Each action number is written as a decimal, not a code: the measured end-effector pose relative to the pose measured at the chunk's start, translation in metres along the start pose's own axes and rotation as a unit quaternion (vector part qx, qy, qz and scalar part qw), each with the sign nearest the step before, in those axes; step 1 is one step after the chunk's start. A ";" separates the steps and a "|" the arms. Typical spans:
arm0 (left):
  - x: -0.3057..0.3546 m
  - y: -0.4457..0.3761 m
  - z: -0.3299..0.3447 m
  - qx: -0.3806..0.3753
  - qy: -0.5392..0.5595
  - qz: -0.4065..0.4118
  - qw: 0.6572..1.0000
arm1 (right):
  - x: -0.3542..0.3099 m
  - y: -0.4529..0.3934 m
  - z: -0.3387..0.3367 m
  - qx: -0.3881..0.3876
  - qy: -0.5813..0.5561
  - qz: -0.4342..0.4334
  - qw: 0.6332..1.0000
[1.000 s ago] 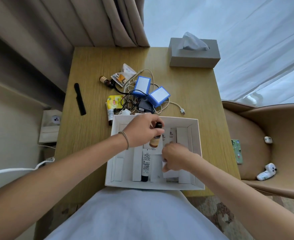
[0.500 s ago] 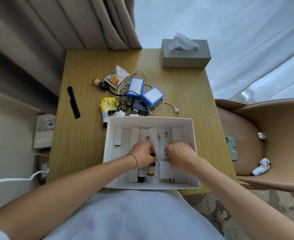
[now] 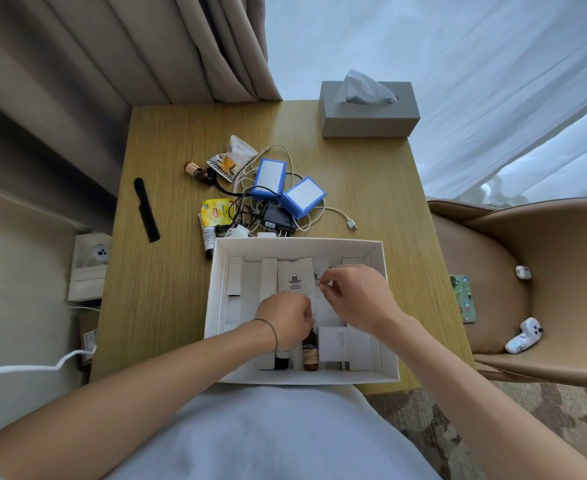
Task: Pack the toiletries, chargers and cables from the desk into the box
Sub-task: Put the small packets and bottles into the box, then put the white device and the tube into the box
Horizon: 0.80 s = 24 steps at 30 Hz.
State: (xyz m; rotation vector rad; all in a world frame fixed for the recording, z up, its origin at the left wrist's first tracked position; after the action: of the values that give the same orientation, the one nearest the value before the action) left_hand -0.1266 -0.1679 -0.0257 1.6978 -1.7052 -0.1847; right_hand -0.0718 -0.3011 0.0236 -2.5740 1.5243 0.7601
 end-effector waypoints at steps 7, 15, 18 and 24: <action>0.008 0.024 -0.085 0.171 0.044 0.072 0.982 | -0.014 -0.024 -0.044 0.107 -0.084 0.032 0.990; -0.032 0.007 -0.150 0.240 0.100 0.022 0.965 | -0.036 -0.079 -0.063 0.069 -0.077 0.038 0.994; -0.058 -0.004 -0.158 0.234 0.082 -0.016 0.969 | -0.043 -0.103 -0.059 0.025 -0.077 0.034 0.996; -0.101 -0.024 -0.162 0.158 0.057 -0.083 0.982 | -0.049 -0.149 -0.032 -0.115 0.030 -0.039 0.992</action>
State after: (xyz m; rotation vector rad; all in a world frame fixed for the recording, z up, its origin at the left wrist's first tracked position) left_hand -0.0277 -0.0179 0.0420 2.0423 -1.5698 0.1137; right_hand 0.0460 -0.1942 0.0436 -2.8254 1.4176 0.9079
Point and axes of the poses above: each hand's wrist, its own y-axis away from the middle knuckle, its own z-axis out of the palm, x = y × z, the point moved 3 cm from there along -y, towards the middle knuckle, and after that the axes turned 3 degrees about -y, right-handed, at the moved point
